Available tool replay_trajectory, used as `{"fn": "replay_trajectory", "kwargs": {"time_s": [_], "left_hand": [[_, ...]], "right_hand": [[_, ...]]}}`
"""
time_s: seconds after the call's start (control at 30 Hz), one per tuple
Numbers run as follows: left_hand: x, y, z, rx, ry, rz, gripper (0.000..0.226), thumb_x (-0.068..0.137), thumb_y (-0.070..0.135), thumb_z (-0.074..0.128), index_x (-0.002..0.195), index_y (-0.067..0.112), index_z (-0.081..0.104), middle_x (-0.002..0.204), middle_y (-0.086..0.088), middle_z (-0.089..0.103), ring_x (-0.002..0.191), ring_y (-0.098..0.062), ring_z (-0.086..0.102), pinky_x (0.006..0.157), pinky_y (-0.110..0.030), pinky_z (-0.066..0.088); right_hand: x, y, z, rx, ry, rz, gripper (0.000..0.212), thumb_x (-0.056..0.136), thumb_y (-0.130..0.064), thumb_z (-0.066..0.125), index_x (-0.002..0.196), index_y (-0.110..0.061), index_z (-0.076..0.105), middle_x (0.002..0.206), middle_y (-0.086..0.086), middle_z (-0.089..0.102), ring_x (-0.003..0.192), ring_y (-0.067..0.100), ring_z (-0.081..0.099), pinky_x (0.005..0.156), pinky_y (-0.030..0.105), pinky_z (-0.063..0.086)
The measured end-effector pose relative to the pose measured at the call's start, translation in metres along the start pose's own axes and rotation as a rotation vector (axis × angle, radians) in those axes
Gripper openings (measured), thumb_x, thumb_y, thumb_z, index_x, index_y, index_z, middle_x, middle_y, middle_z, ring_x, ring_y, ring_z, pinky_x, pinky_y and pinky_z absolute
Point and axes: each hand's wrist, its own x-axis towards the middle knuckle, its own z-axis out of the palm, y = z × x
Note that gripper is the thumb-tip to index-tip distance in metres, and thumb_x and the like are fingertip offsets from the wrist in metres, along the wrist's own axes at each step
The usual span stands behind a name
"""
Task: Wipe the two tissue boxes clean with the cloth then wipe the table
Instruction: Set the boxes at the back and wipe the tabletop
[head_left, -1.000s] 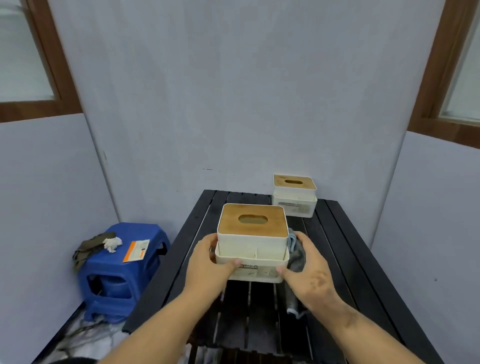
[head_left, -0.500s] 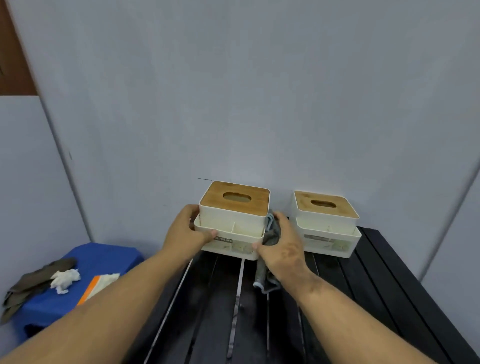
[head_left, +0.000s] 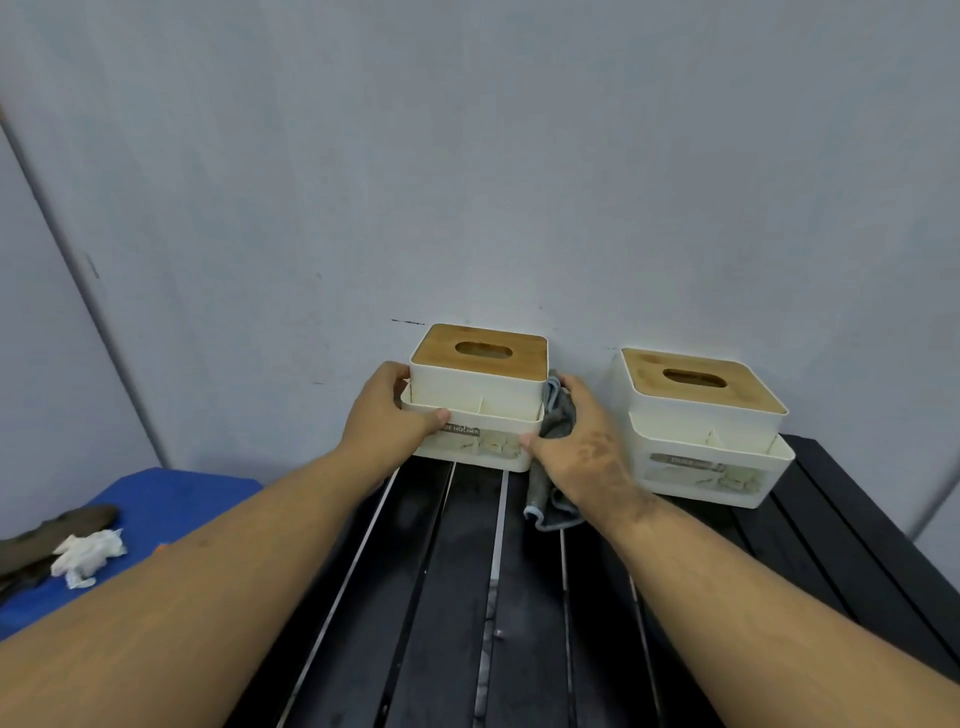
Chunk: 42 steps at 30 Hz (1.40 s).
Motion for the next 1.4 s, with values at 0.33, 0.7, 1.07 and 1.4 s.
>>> {"fn": "replay_trajectory", "kwargs": {"time_s": [0.33,0.7,1.07,1.4], "left_hand": [[-0.006,0.001,0.001,0.048,0.003,-0.005,0.063,0.088,0.022,0.078,0.141,0.015,0.044,0.126,0.001,0.055,0.108,-0.017,0.057,0.082,-0.023,0.047],[-0.153,-0.004,-0.087,0.276,-0.208,0.022,0.028,0.084,0.019,0.081,0.106,0.029,0.066,0.108,0.011,0.066,0.095,-0.005,0.065,0.090,-0.030,0.053],[-0.295,-0.034,-0.139,0.625,-0.160,0.007,0.039,0.096,0.045,0.063,0.130,0.026,0.061,0.130,-0.006,0.054,0.120,-0.030,0.054,0.098,-0.046,0.046],[-0.300,-0.032,-0.140,0.535,-0.242,-0.054,0.043,0.104,0.034,0.050,0.145,0.020,0.050,0.142,-0.013,0.051,0.131,-0.029,0.048,0.108,-0.041,0.037]], "right_hand": [[-0.011,-0.006,-0.004,-0.118,0.001,0.009,0.070,0.079,-0.005,0.080,0.141,-0.016,0.049,0.131,-0.004,0.059,0.123,0.012,0.053,0.112,0.030,0.042],[-0.154,-0.044,-0.187,-0.508,-0.007,0.155,0.052,0.067,-0.017,0.091,0.109,-0.035,0.067,0.093,-0.008,0.069,0.086,0.014,0.064,0.070,0.011,0.040],[-0.291,0.042,-0.248,-0.935,0.029,0.031,0.045,0.076,-0.015,0.085,0.119,-0.018,0.074,0.105,0.012,0.066,0.084,0.042,0.064,0.084,0.046,0.052],[-0.368,-0.095,-0.026,-0.693,-0.279,-0.280,0.050,0.085,-0.016,0.052,0.133,-0.030,0.054,0.123,0.005,0.051,0.091,0.032,0.046,0.072,0.038,0.042]]}}
